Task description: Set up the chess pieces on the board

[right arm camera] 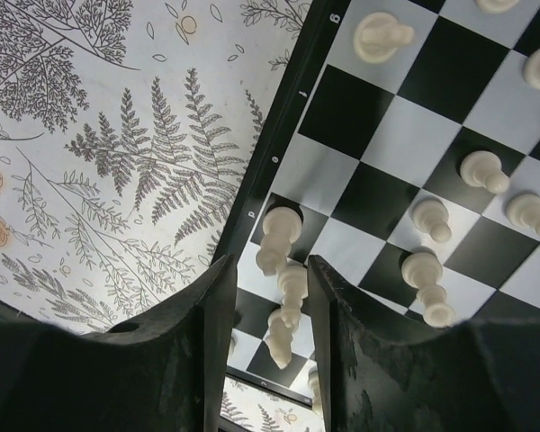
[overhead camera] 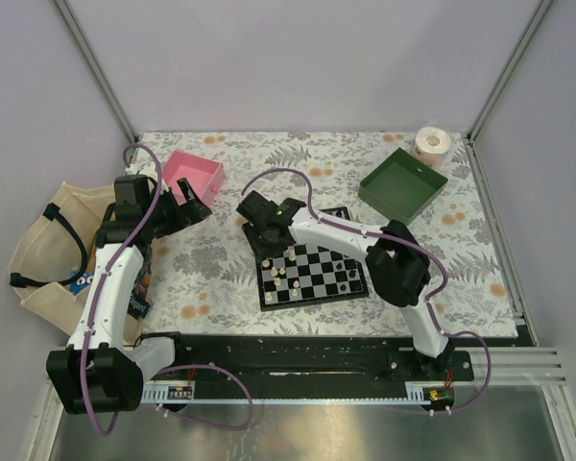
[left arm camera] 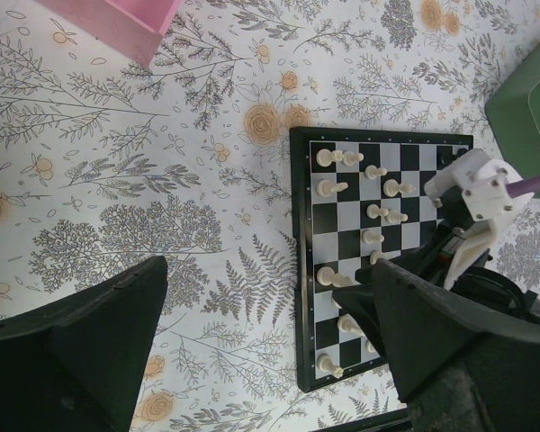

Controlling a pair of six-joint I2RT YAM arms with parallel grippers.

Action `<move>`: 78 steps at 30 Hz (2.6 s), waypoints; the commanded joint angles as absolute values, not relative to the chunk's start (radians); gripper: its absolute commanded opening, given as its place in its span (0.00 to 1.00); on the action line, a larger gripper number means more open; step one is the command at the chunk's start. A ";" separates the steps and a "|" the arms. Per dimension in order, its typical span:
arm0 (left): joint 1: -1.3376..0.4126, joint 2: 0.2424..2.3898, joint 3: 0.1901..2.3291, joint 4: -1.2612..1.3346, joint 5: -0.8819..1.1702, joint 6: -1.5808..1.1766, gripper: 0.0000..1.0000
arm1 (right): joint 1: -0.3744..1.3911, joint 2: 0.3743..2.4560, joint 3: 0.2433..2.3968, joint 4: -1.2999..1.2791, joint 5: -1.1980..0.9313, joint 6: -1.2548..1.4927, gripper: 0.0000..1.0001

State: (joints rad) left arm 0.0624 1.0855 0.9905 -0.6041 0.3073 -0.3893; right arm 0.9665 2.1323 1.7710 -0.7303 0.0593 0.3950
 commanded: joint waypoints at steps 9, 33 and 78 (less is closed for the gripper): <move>0.064 1.077 1.000 -0.574 0.330 -0.380 0.99 | 0.868 1.905 1.643 -0.700 0.123 0.394 0.47; 0.066 1.077 1.002 -0.574 0.325 -0.380 0.99 | 0.827 1.942 1.571 -0.673 0.066 0.419 0.48; 0.066 1.078 1.002 -0.572 0.327 -0.380 0.99 | 0.827 1.933 1.552 -0.656 0.021 0.449 0.53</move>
